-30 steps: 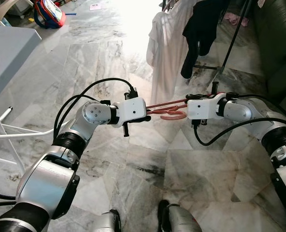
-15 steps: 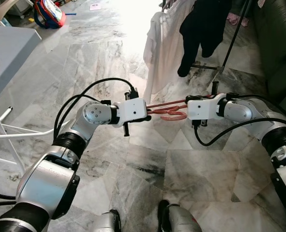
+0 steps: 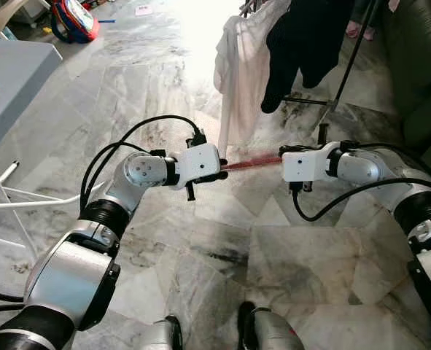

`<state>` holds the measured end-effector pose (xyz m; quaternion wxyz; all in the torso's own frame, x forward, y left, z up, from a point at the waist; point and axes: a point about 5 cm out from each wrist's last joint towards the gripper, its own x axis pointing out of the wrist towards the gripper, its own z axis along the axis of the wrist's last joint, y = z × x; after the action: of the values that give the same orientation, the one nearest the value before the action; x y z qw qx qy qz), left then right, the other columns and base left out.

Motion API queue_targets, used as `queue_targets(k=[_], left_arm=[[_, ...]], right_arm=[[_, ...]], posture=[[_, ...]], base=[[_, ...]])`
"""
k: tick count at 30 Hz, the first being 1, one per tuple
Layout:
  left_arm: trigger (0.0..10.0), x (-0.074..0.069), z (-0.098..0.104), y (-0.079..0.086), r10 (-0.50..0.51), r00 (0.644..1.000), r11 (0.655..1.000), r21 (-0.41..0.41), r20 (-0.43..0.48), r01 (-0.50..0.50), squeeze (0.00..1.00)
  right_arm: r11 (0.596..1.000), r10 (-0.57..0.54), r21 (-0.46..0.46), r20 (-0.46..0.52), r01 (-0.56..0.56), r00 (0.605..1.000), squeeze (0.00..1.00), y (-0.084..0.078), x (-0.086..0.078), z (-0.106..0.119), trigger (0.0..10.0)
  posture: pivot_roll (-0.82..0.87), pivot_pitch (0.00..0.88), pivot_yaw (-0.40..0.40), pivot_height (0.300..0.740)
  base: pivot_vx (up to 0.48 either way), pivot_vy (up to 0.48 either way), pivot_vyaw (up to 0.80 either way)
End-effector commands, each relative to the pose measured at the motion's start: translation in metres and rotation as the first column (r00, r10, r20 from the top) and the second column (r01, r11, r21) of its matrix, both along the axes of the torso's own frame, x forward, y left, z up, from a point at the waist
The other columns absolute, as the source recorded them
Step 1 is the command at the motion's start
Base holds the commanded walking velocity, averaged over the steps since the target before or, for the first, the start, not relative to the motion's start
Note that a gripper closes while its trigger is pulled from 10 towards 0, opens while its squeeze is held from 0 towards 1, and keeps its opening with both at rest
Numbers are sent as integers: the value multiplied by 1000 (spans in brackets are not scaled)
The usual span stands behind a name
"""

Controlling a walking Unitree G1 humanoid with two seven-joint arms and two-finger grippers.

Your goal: Hang hanger

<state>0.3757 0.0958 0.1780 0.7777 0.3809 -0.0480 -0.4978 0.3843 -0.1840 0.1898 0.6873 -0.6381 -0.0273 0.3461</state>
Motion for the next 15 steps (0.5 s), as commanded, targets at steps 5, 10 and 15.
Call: queue_targets(k=[5, 10, 15], left_arm=[[10000, 1, 6, 3, 8, 1000, 1000, -25, 28, -7, 1000], [10000, 1, 3, 5, 26, 999, 999, -27, 41, -25, 1000], [10000, 4, 11, 7, 65, 992, 996, -66, 106, -58, 1000]], right_arm=[[1000, -1, 4, -37, 1, 999, 0, -3, -4, -9, 0], [1000, -13, 20, -65, 14, 998, 0, -5, -7, -19, 0], [998, -41, 43, -83, 45, 996, 0, -9, -8, -24, 0]], posture=[[-44, 234, 13, 740], [-41, 234, 12, 740], [-39, 235, 13, 740]], base=[[0, 0, 0], [0, 0, 0], [0, 0, 0]])
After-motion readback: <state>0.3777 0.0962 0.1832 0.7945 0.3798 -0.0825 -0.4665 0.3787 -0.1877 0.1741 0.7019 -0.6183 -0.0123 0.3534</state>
